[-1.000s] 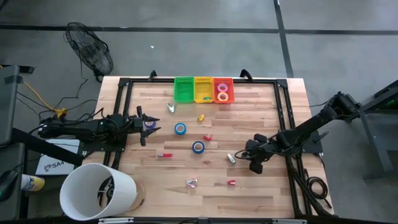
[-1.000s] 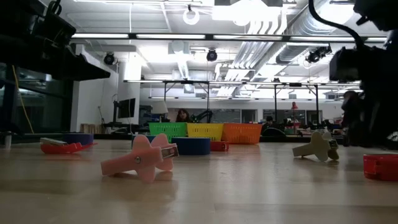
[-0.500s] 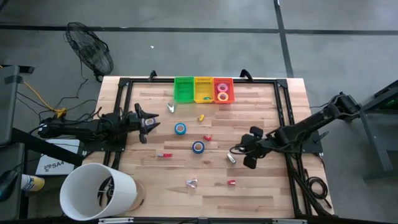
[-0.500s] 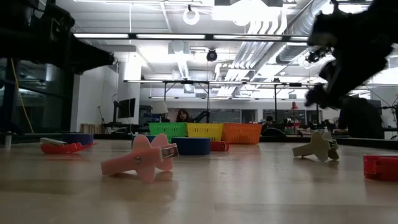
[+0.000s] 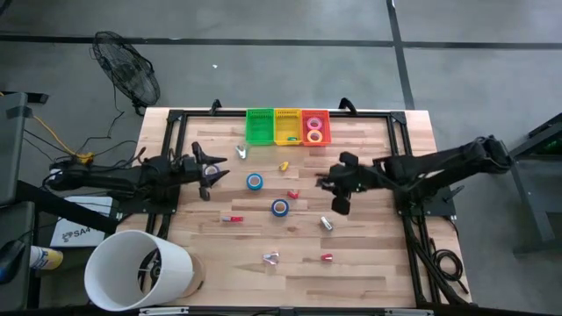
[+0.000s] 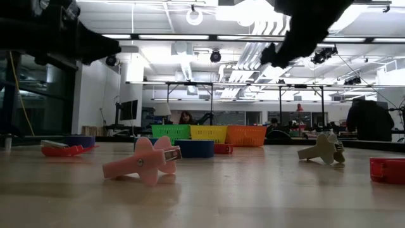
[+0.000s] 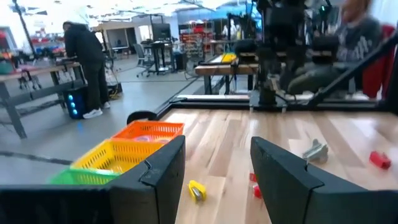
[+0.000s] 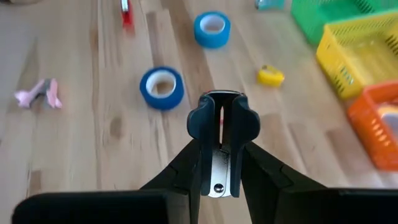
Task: Pick and place Stapler, Stapler remover, tape
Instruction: Put the dark gray staple remover into the green bin
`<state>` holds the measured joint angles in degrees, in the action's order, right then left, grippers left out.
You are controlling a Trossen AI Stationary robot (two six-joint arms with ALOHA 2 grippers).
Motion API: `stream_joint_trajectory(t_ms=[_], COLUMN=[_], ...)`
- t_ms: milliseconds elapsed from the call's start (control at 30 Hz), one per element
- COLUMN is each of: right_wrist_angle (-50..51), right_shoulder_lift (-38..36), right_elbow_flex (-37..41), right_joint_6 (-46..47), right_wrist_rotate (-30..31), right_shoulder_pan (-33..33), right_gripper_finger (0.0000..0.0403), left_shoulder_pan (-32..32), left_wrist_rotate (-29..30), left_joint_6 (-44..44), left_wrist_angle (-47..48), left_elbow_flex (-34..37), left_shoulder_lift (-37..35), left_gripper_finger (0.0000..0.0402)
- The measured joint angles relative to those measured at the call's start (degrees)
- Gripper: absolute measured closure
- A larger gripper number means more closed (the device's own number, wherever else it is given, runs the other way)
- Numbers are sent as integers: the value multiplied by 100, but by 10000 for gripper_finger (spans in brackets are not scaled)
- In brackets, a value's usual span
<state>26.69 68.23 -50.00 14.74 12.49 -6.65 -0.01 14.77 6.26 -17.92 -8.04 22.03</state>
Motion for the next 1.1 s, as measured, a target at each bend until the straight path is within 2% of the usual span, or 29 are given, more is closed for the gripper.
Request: stream_joint_trajectory(t_ms=[167,333,567,800,1100], right_wrist_angle=[-42,-22,100,247,163], right_shoulder_lift=[112,656,1533,2040,2194], right_elbow_flex=[-347,-911,-1869,-2604,-2964], right_joint_6=[-530,-861,-1208,-1656,-2414], right_wrist_rotate=[-274,-590,-683,-204,367], right_shoulder_pan=[340,537,677,743,672], right_gripper_finger=[327,327,327,327,327], left_shoulder_pan=[0,1,2,0,2], left_wrist_rotate=[-5,-5,-99,-518,-477], left_joint_6=[722,1515,2271,2662,2671], left_wrist_angle=[7,43,1072,1766,1817], left_elbow_flex=[-982,-2098,-3534,-4406,-4565], left_shoulder_lift=[1317,2635,3911,4545,4655], left_gripper_finger=[223,223,223,223,223])
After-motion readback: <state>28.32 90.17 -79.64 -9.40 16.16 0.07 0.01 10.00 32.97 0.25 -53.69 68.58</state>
